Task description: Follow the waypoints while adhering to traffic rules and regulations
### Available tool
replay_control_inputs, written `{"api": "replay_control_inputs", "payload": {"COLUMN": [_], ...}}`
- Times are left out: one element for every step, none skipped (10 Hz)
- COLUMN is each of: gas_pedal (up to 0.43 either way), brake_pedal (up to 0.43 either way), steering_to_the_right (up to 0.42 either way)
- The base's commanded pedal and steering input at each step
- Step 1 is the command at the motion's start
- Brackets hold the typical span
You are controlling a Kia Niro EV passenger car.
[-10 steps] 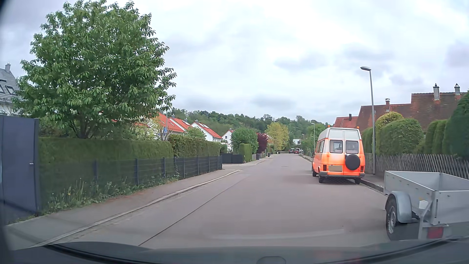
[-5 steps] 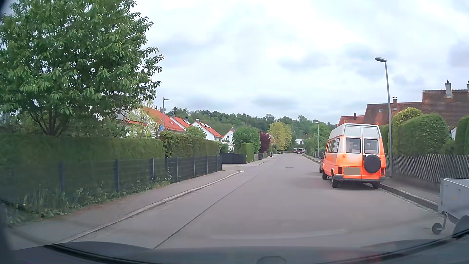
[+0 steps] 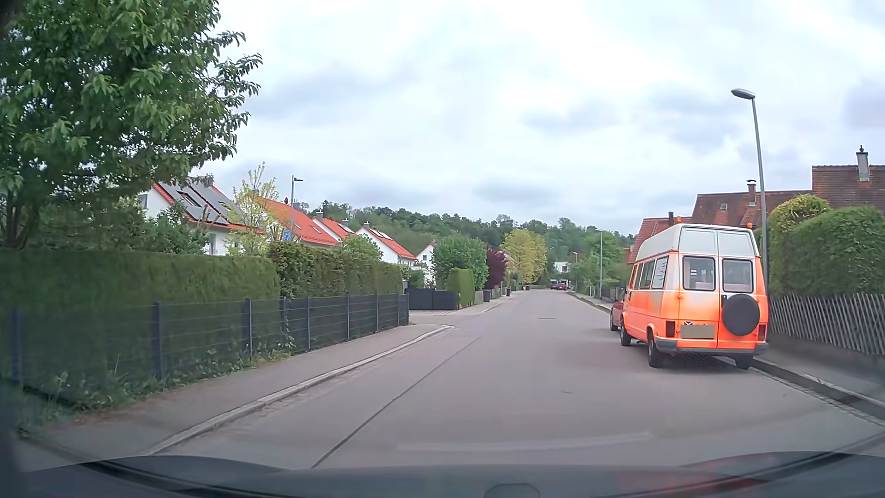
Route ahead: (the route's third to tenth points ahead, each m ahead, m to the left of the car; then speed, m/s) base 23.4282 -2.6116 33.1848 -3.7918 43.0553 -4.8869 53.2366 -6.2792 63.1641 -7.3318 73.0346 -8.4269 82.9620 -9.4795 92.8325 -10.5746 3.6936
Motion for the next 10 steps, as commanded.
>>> {"api": "replay_control_inputs", "payload": {"gas_pedal": [0.079, 0.079, 0.079, 0.087, 0.087, 0.087, 0.087, 0.079, 0.067, 0.067], "brake_pedal": [0.000, 0.000, 0.000, 0.000, 0.000, 0.000, 0.000, 0.000, 0.000, 0.000], "steering_to_the_right": [0.053, 0.059, 0.067, 0.071, 0.072, 0.070, 0.069, 0.069, 0.068, 0.066]}}
